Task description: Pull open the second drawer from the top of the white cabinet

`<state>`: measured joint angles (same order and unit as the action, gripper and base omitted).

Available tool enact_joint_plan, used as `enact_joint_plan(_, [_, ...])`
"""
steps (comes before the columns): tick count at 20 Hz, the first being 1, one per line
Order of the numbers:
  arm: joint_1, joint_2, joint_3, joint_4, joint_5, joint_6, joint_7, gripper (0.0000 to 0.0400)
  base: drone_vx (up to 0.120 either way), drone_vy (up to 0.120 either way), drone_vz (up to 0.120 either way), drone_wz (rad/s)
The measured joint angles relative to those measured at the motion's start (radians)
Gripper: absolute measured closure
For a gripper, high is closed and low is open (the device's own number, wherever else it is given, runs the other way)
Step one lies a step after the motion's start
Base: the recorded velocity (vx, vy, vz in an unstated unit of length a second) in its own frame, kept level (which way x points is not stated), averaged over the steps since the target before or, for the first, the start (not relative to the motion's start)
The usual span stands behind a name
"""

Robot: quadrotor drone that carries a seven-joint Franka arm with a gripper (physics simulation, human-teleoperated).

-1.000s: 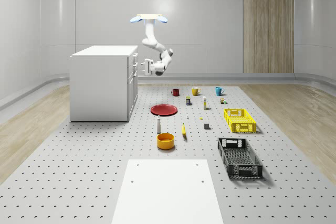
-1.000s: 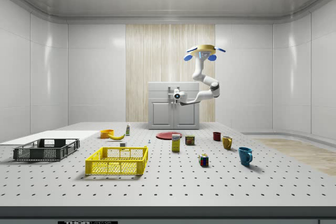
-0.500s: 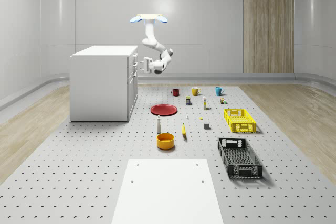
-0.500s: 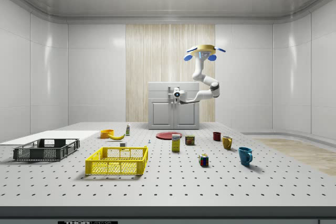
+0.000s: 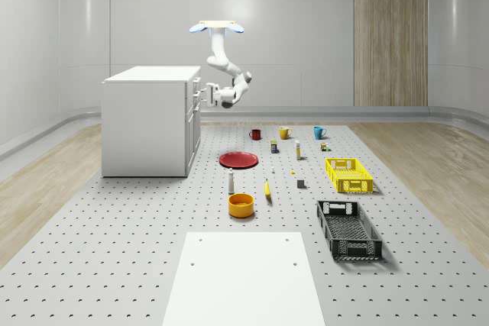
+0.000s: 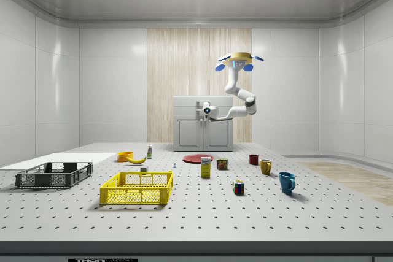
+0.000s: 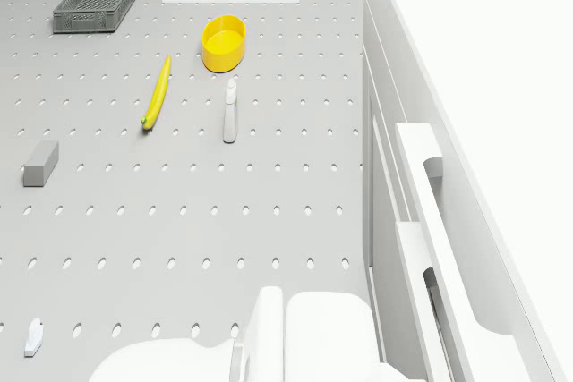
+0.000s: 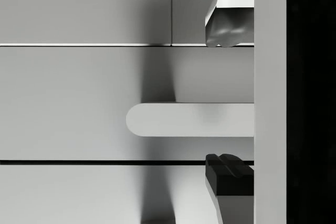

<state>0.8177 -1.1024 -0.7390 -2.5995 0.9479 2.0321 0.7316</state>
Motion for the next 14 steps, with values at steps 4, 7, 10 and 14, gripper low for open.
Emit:
enact_joint_plan(4, [0.002,0.006,0.006,-0.009,0.013,0.009,-0.012,0.01,0.0,0.0,0.0,0.0])
enact_joint_plan(7, [0.001,0.009,0.006,-0.016,0.018,0.012,-0.022,0.01,0.0,0.0,0.0,0.0])
enact_joint_plan(10, [0.003,0.013,0.011,-0.021,0.028,0.019,-0.031,0.01,0.0,0.0,0.0,0.0])
enact_joint_plan(14, [0.007,0.021,0.021,-0.026,0.044,0.029,-0.04,0.01,0.0,0.0,0.0,0.0])
